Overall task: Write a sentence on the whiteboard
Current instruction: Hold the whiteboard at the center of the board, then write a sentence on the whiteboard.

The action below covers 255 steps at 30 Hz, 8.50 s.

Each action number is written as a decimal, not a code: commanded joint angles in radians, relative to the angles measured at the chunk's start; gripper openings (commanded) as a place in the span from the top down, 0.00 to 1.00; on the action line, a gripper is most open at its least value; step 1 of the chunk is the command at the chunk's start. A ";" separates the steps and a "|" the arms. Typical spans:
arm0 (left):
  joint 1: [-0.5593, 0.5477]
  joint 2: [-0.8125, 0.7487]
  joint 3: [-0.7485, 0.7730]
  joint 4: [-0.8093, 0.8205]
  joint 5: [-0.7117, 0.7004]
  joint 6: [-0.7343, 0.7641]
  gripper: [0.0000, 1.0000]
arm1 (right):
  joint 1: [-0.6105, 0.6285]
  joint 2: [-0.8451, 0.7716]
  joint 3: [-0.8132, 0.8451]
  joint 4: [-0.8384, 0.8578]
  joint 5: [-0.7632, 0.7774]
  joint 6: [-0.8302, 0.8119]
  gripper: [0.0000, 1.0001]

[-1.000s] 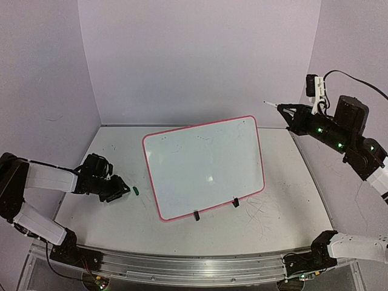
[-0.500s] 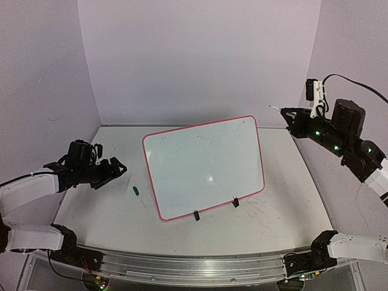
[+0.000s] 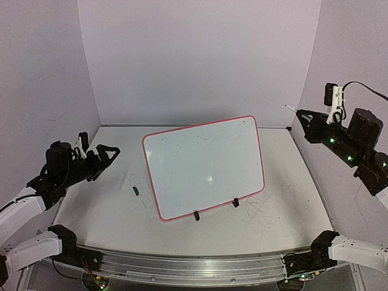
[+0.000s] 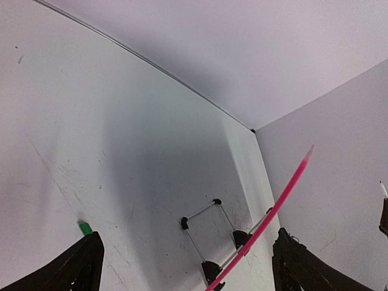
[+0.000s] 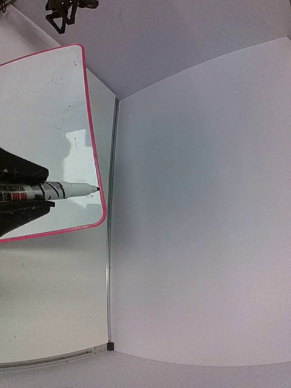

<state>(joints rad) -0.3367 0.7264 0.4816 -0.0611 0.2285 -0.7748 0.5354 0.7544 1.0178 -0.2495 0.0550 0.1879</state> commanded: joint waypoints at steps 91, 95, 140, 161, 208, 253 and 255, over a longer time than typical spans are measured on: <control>-0.086 0.612 0.021 0.925 0.566 0.041 0.48 | 0.353 0.563 0.265 0.240 -0.320 0.093 1.00; -0.086 0.638 0.029 0.941 0.585 0.052 0.55 | 0.356 0.574 0.270 0.240 -0.327 0.091 1.00; -0.080 0.803 0.069 0.978 0.716 0.212 1.00 | 0.360 0.609 0.263 0.225 -0.244 -0.049 1.00; -0.065 0.793 0.077 0.918 0.675 0.217 0.95 | 0.360 0.557 0.156 0.353 -0.204 -0.131 1.00; -0.064 0.749 0.105 0.897 0.587 0.198 0.50 | 0.367 0.578 0.177 0.374 -0.332 -0.004 1.00; -0.009 0.743 0.123 0.896 0.584 0.150 0.21 | 0.386 0.610 0.202 0.374 -0.346 0.001 1.00; -0.008 0.741 0.124 0.897 0.584 0.146 0.21 | 0.387 0.612 0.200 0.374 -0.344 0.002 1.00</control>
<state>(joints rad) -0.3531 1.4879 0.5571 0.8112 0.8238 -0.6117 0.9154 1.3598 1.1748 0.0963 -0.2901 0.1883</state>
